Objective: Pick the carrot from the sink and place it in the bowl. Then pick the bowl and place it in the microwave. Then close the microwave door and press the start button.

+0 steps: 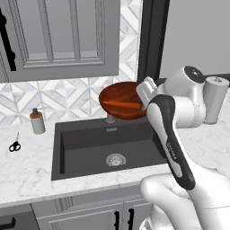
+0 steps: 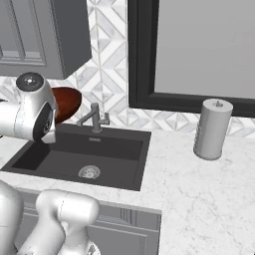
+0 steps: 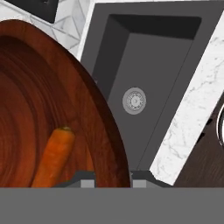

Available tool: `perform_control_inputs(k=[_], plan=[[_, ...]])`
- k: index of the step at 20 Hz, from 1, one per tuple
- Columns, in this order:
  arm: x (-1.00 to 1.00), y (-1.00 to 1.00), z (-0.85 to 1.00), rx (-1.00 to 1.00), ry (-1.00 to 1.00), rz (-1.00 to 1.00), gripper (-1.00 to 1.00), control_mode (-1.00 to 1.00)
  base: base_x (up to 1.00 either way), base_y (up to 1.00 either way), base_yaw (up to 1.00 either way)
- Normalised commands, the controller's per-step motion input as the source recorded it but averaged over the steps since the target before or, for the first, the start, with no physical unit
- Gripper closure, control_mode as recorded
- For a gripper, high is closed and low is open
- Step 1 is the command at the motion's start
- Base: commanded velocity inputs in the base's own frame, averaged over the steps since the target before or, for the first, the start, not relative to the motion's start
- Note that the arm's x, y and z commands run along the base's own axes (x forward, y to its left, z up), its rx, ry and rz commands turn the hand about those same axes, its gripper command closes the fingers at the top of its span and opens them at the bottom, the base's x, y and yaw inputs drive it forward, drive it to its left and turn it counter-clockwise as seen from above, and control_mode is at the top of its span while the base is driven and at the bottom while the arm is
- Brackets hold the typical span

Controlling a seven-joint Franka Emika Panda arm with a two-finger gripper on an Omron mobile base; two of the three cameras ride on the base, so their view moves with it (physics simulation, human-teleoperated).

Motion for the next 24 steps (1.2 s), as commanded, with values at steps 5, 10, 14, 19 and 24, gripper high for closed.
perform_control_inputs(k=[5,10,14,19,24], plan=[[-0.36,0.0,0.05,0.0,-0.01,0.0,1.0,-1.0,0.0,0.0,0.0],[-0.26,0.0,0.0,0.0,0.0,0.0,1.0,-1.0,0.0,0.0,0.0],[-0.43,0.0,0.0,0.0,-0.01,0.0,1.0,-1.0,0.0,0.0,0.0],[-0.4,-0.05,0.02,0.0,0.0,-0.01,1.0,-1.0,0.0,0.0,0.0],[-0.01,-0.21,0.01,0.0,0.0,-0.23,1.0,-1.0,0.0,0.0,0.0]])
